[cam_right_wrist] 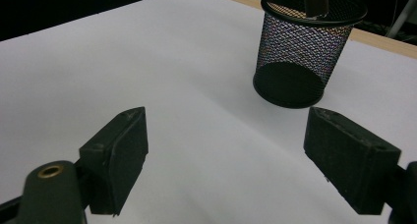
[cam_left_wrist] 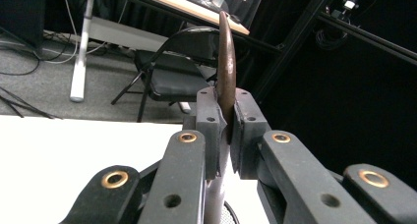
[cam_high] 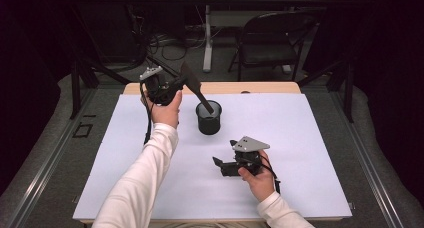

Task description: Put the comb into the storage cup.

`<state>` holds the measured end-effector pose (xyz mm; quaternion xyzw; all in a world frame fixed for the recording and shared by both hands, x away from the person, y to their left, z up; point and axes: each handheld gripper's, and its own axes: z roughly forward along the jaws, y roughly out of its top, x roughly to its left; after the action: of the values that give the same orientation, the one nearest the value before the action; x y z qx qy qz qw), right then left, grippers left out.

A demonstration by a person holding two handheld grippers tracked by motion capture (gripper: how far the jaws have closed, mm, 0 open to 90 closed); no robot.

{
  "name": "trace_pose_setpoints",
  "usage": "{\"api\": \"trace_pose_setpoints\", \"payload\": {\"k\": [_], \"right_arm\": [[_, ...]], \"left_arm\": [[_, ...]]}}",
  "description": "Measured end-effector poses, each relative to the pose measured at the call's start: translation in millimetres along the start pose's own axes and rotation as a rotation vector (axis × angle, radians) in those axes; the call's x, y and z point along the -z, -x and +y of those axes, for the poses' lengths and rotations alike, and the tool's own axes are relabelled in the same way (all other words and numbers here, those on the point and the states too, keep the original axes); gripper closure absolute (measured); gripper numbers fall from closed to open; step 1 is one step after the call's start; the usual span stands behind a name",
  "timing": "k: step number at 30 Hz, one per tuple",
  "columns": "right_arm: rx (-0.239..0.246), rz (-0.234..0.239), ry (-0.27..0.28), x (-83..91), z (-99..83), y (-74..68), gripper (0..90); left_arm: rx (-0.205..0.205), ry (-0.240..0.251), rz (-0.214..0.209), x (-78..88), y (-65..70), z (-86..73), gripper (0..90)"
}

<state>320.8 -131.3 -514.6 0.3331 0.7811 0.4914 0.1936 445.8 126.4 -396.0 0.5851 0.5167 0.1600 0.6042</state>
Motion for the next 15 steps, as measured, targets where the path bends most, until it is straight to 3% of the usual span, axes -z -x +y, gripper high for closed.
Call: {"api": "trace_pose_setpoints", "payload": {"k": [15], "right_arm": [[-0.001, -0.001, 0.0, 0.3, -0.1, 0.3, 16.8]], "left_arm": [[0.005, -0.027, 0.007, -9.7, -0.8, -12.9, 84.2]]}}
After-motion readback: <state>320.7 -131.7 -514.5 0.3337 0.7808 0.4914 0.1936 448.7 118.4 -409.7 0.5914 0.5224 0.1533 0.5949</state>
